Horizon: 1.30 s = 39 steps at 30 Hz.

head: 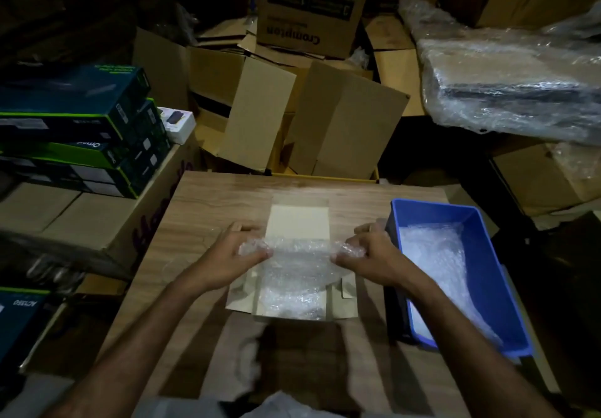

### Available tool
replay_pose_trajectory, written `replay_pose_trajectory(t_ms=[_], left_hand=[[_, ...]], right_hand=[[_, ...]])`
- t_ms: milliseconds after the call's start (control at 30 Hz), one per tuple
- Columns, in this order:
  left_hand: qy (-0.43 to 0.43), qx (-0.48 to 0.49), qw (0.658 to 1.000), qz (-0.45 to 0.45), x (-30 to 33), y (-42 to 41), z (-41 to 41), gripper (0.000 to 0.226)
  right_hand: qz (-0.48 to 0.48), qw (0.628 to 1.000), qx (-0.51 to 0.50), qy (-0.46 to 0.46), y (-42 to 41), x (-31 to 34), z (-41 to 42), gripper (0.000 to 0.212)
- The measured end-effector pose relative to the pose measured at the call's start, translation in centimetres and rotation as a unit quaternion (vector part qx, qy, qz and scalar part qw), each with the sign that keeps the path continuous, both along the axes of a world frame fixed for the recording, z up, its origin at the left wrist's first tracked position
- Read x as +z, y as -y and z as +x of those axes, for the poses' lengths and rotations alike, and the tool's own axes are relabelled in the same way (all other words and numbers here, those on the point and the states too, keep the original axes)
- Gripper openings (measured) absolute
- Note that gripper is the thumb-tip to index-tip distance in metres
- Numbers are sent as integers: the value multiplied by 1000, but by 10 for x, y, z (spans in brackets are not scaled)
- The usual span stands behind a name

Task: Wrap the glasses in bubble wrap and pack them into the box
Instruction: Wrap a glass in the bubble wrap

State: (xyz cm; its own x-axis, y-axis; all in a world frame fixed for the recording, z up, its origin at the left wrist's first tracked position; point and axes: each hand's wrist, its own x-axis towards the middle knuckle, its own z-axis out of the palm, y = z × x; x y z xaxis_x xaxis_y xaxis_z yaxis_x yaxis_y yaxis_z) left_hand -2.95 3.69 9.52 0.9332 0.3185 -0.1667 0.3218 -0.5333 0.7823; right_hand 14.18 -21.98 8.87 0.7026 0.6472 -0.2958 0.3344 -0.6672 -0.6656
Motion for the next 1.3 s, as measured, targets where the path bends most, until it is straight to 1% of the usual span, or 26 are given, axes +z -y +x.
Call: replay_pose_trajectory(t_ms=[33,67,100,167,200,267,300,333,367,400,433,500,533,600,667,733,800,867,900,1000,1033,1100,1133,1167,1267,1300], left_hand=[[16,19,995,-93,5,2,-1,23],[33,54,982,-176,5,6,-1,24],[45,91,967,-235,4,11,-1,26],[34,128,953,-273,-8,15,3,44],[18,115,955,-273,-14,16,3,61],[-18,95,958,-270,-27,17,5,92],[-22,105,955,-277,-32,18,6,97],[-11,123,952,-279,-35,20,7,89],[10,143,952,-271,-35,24,8,76],[26,158,954,-254,-33,29,9,64],[37,168,956,-236,-31,34,10,60],[56,169,962,-208,-35,37,8,66],[60,160,965,-200,-35,40,6,71],[76,140,970,-185,-38,43,3,73],[87,123,972,-181,-39,46,2,61],[67,104,975,-183,-39,45,-1,55],[28,75,983,-168,-42,39,-6,77],[12,40,989,-142,-46,33,-10,96],[11,30,991,-131,-49,31,-11,99],[-7,12,997,-76,-59,28,-11,98],[-14,8,998,-60,-62,26,-11,97],[-47,2,998,-52,-70,21,-11,100],[-66,-3,996,-60,-72,18,-11,105],[-85,-7,993,-78,-75,16,-11,111],[-106,-15,989,-100,-84,10,-13,120],[-107,-14,990,-87,-88,8,-13,121]], right_hand=[[32,998,-17,-50,5,7,-1,53],[78,991,-37,-105,9,10,-1,60],[131,978,-52,-154,10,13,-4,56],[219,953,-85,-193,8,13,-11,40],[243,943,-119,-193,5,10,-14,42],[262,930,-164,-198,1,-1,-16,60],[271,921,-179,-216,0,-8,-17,73],[263,913,-192,-244,0,-11,-17,88],[242,911,-196,-269,1,-14,-18,104],[218,916,-189,-278,3,-18,-21,112],[209,921,-176,-277,5,-23,-25,112],[237,920,-169,-262,10,-35,-31,99],[256,918,-173,-248,12,-37,-35,98],[272,927,-181,-184,10,-44,-42,106],[279,937,-170,-125,5,-44,-48,111],[287,941,-147,-105,3,-44,-52,116],[255,956,-119,-85,5,-50,-51,119],[190,976,-94,-55,8,-58,-49,108],[169,981,-82,-44,9,-61,-47,95],[146,987,-73,-14,6,-70,-44,43],[138,987,-80,-12,4,-72,-42,32],[124,987,-102,-15,-1,-74,-40,25],[115,988,-107,-14,-3,-77,-40,31],[101,989,-104,-16,-4,-79,-41,44],[64,995,-59,-52,-7,-82,-43,96],[53,996,-36,-57,-8,-83,-43,106]])
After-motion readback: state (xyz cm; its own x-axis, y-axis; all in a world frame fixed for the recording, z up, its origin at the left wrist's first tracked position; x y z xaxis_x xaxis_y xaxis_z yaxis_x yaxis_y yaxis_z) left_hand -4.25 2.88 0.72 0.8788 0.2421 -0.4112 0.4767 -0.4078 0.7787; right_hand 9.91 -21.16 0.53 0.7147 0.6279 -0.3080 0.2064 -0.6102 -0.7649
